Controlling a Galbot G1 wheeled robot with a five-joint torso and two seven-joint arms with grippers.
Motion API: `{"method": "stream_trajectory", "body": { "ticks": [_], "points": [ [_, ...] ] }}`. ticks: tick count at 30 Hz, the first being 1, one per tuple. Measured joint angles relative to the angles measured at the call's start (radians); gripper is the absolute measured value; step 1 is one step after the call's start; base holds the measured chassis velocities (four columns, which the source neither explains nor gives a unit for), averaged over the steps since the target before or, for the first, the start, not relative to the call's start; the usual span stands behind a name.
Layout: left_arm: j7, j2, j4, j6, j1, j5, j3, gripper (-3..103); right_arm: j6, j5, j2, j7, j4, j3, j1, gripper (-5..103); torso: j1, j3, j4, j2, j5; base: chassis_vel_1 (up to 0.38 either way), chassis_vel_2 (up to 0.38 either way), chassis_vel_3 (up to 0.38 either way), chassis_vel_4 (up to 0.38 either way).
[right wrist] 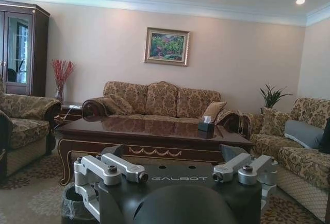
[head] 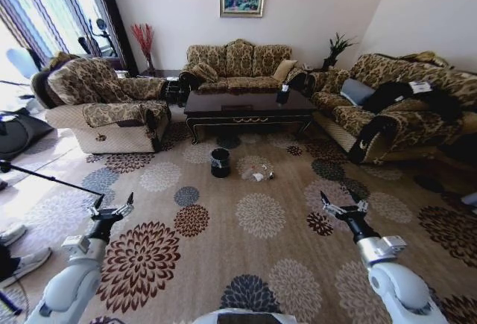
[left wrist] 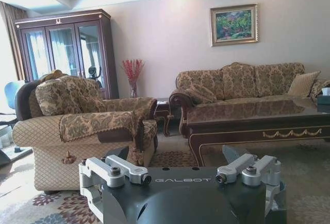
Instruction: Move to the front of the table and pick up the trash from the floor, then place it into the trash bin.
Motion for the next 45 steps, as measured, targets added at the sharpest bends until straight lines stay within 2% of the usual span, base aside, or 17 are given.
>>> {"method": "stream_trajectory", "body": {
  "ticks": [6,11,14,20,28,31,35,45],
  "points": [
    [-0.006,-0.005,-0.002,0.002,0.006,0.001,-0.002,100,-0.002,0.001,0.006,0.003,0.003,-0.001,-0.001,100,0.000,0.000,0.0000,0.000,0.0000,0.000,0.000,0.000,0.000],
    [-0.005,-0.008,-0.007,0.030,0.008,-0.029,-0.005,100,-0.013,0.010,0.006,0.013,0.007,-0.001,0.003,100,-0.004,-0.005,-0.0001,-0.009,0.0000,0.000,0.000,0.000,0.000],
    [-0.004,-0.012,-0.010,0.057,0.012,-0.047,-0.007,100,-0.026,0.019,0.002,0.023,0.015,-0.004,0.012,100,-0.012,-0.014,0.0000,-0.026,0.0000,0.000,0.000,0.000,0.000],
    [0.012,-0.020,-0.017,0.067,0.029,-0.073,-0.007,100,-0.030,0.021,0.004,0.026,0.019,-0.005,0.010,100,-0.026,-0.031,0.0000,-0.057,0.0001,0.000,0.000,0.000,0.000],
    [0.015,-0.026,-0.023,0.062,0.034,-0.066,-0.006,100,-0.030,0.018,0.034,0.024,0.017,-0.008,-0.006,100,-0.042,-0.052,0.0000,-0.094,0.0000,0.000,0.000,0.000,0.000],
    [0.015,-0.035,-0.025,0.042,0.035,-0.022,-0.001,100,-0.028,0.014,0.050,0.024,0.017,-0.015,-0.010,100,-0.053,-0.064,0.0000,-0.117,0.0000,0.000,0.000,0.000,0.000],
    [0.015,-0.039,-0.022,0.030,0.035,-0.006,0.000,100,-0.028,0.015,0.047,0.026,0.017,-0.014,-0.007,100,-0.061,-0.074,0.0000,-0.135,0.0000,0.000,0.000,0.000,0.000],
    [0.012,-0.040,-0.024,0.029,0.047,-0.023,-0.004,100,-0.029,0.018,0.051,0.030,0.016,-0.016,-0.007,100,-0.078,-0.092,0.0002,-0.169,0.0001,0.000,0.000,0.000,0.000]
  ]
}}
